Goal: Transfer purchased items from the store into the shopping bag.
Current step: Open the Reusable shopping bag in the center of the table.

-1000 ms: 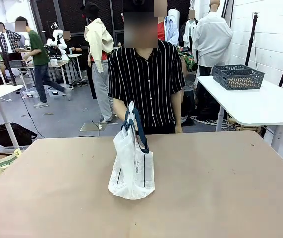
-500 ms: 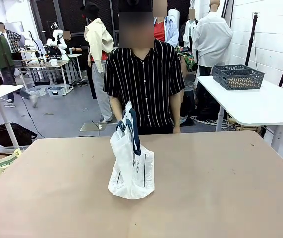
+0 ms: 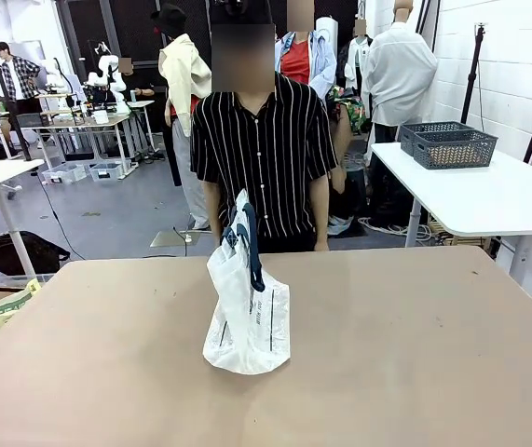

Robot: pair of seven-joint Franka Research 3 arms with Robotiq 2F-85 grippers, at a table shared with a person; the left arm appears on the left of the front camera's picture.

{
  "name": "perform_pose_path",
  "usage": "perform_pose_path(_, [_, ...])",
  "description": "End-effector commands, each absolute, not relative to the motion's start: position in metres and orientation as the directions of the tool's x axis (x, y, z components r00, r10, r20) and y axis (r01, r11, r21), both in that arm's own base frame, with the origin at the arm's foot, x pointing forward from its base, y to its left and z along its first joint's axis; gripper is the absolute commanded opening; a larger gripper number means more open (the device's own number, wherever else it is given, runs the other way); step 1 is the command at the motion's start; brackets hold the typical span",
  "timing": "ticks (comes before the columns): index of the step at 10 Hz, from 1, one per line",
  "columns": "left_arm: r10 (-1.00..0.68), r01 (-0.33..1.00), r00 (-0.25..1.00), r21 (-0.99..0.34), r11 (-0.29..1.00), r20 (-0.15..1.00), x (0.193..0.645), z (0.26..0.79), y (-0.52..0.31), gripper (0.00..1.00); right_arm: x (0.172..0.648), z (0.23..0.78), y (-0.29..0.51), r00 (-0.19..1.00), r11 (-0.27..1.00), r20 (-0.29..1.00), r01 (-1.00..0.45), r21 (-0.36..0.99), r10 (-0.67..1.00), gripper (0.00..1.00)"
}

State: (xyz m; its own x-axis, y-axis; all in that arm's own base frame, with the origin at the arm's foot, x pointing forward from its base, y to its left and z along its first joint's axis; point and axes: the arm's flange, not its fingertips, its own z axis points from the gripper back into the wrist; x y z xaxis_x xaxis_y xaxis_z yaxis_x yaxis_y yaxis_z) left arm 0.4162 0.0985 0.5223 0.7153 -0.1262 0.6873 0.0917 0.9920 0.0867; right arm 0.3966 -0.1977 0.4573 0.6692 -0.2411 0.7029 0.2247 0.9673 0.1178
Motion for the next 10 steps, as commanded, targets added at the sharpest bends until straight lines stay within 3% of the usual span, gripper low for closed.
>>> perform_pose_path(1, [-0.231, 0.225, 0.661, 0.105, 0.969, 0.714, 0.459, 0.549, 0.061, 1.00, 0.397, 0.505, -0.135, 0.704, 0.988, 0.698, 0.035, 0.153, -0.133, 1.00])
perform_pose_path(3, [-0.293, 0.354, 0.594, 0.083, 0.931, 0.749, 0.491, 0.575, 0.000, 1.00, 0.390, 0.533, -0.066, 0.701, 0.979, 0.713, -0.147, 0.143, 0.001, 1.00])
perform_pose_path(5, [-0.241, 0.355, 0.595, 0.019, 0.935, 0.767, 0.514, 0.576, -0.030, 1.00, 0.382, 0.543, -0.025, 0.693, 0.954, 0.714, -0.267, 0.134, 0.094, 1.00])
perform_pose_path(6, [-0.318, 0.307, 0.641, 0.146, 0.940, 0.699, 0.505, 0.569, -0.021, 1.00, 0.388, 0.541, -0.042, 0.696, 0.982, 0.717, -0.153, 0.111, 0.027, 1.00])
perform_pose_path(7, [-0.266, 0.349, 0.591, 0.056, 0.936, 0.761, 0.495, 0.584, -0.049, 1.00, 0.388, 0.541, -0.042, 0.696, 0.982, 0.717, -0.153, 0.111, 0.027, 1.00])
perform_pose_path(10, [-0.205, 0.301, 0.608, 0.016, 0.953, 0.767, 0.509, 0.564, -0.046, 1.00, 0.381, 0.553, -0.015, 0.703, 0.953, 0.709, -0.251, 0.172, 0.057, 1.00])
